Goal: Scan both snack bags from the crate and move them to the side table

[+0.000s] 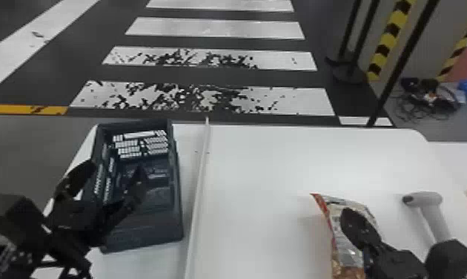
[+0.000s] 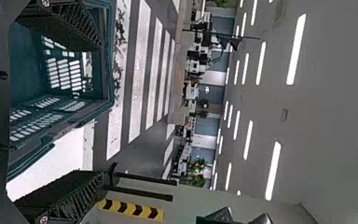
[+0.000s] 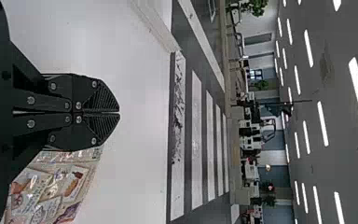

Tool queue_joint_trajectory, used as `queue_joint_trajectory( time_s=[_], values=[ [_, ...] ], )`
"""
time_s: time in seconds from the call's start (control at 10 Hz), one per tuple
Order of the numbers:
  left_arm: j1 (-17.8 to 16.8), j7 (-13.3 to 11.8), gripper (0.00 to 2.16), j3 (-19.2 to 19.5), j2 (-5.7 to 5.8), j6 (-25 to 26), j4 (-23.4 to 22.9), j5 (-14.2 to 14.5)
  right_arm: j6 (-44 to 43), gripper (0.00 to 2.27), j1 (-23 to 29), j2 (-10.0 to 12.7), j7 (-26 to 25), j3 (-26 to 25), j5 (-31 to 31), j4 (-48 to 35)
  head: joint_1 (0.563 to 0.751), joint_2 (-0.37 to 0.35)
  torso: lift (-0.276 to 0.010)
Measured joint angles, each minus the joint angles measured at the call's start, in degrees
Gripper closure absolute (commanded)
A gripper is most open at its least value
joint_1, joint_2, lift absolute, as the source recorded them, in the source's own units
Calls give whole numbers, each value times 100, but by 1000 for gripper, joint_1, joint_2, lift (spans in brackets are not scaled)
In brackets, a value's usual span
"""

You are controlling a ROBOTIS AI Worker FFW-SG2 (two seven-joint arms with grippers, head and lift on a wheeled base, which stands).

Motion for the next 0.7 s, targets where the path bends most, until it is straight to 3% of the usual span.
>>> queue_joint_trajectory(
  time_s=[0.4,0.7],
  values=[
    [34,-39,53,51,117,-134,-5,95,-1073,2246,-174,68,-11,109,80,981,695,25,-95],
    [63,-79,53,66,124,-172,-16,113,-1400,2246,-403,17,-11,-49,91,1315,695,-9,-95]
  ],
)
